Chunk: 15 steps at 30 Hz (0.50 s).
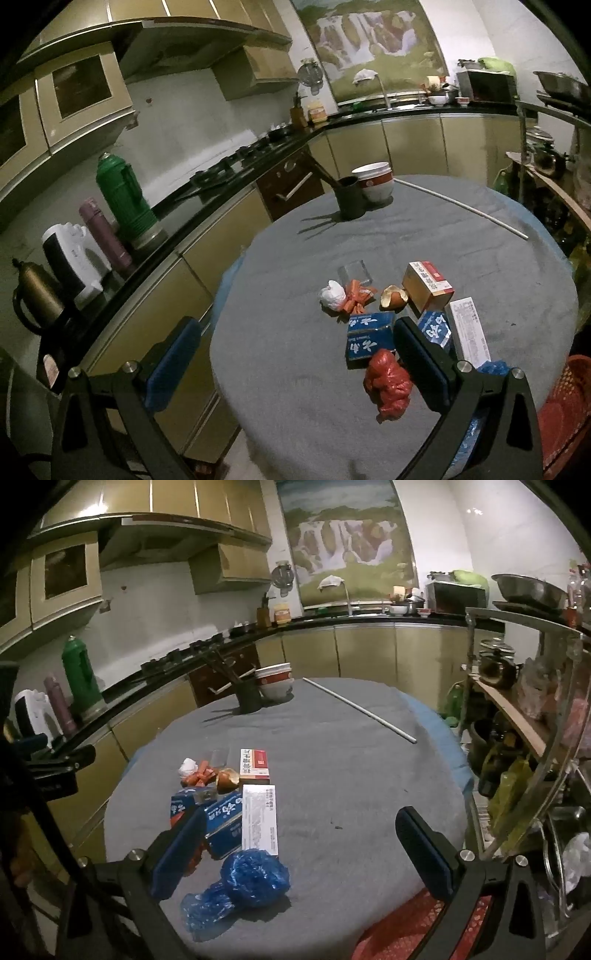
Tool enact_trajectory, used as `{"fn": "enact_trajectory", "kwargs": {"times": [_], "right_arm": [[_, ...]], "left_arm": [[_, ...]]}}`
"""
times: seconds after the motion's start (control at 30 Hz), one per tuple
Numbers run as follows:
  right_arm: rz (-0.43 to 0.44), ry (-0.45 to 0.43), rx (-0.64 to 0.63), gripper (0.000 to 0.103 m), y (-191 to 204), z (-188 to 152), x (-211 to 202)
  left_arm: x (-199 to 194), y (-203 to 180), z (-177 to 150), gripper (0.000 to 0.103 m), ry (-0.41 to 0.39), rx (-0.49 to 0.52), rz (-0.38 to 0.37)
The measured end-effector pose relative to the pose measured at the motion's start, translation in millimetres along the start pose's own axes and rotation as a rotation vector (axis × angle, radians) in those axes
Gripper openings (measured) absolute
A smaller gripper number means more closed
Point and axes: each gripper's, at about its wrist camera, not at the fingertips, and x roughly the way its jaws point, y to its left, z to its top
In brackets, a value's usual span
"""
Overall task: Collect trash
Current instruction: 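Move the right tool toward the white leaflet while the left tool approaches the red bag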
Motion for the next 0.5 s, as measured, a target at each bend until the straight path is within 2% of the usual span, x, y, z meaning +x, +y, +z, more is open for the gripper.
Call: {"fn": "enact_trajectory", "kwargs": {"times": [0.23,0.5], "right_arm": [[0.058,0.005,-0.043,0.103,5.9,2.9,-1.0],[0.109,0.026,-0.059,0.103,15.0,9.2,1.4]], "left_arm": [[-11.2,-6.6,-3.0,0.103,0.028,0.001,0.054],[-16.1,9.2,-15.4,0.103,0.057,-0.022,0.082]]}}
